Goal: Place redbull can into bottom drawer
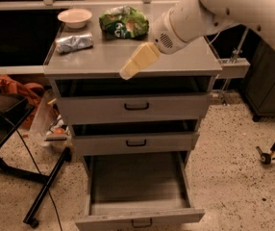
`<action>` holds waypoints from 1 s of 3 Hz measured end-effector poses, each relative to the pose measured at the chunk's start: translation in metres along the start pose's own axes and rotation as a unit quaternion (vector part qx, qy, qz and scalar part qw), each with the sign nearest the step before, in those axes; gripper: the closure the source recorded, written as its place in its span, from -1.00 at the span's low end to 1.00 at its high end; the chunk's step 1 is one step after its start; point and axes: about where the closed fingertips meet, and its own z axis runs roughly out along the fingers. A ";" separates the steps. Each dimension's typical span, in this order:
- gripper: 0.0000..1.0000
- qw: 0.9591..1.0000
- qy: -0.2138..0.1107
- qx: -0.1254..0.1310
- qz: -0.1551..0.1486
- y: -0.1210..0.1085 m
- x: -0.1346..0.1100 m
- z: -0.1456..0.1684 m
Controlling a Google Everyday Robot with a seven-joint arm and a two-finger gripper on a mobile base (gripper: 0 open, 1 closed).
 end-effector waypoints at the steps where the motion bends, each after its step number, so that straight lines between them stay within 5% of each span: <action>1: -1.00 0.999 -0.033 -0.032 -0.015 -0.023 -0.008 0.044; 3: -1.00 0.993 -0.094 -0.067 -0.024 -0.065 -0.033 0.113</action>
Offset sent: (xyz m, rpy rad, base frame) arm 0.1290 0.0572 -0.0468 0.1976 -0.0268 0.1735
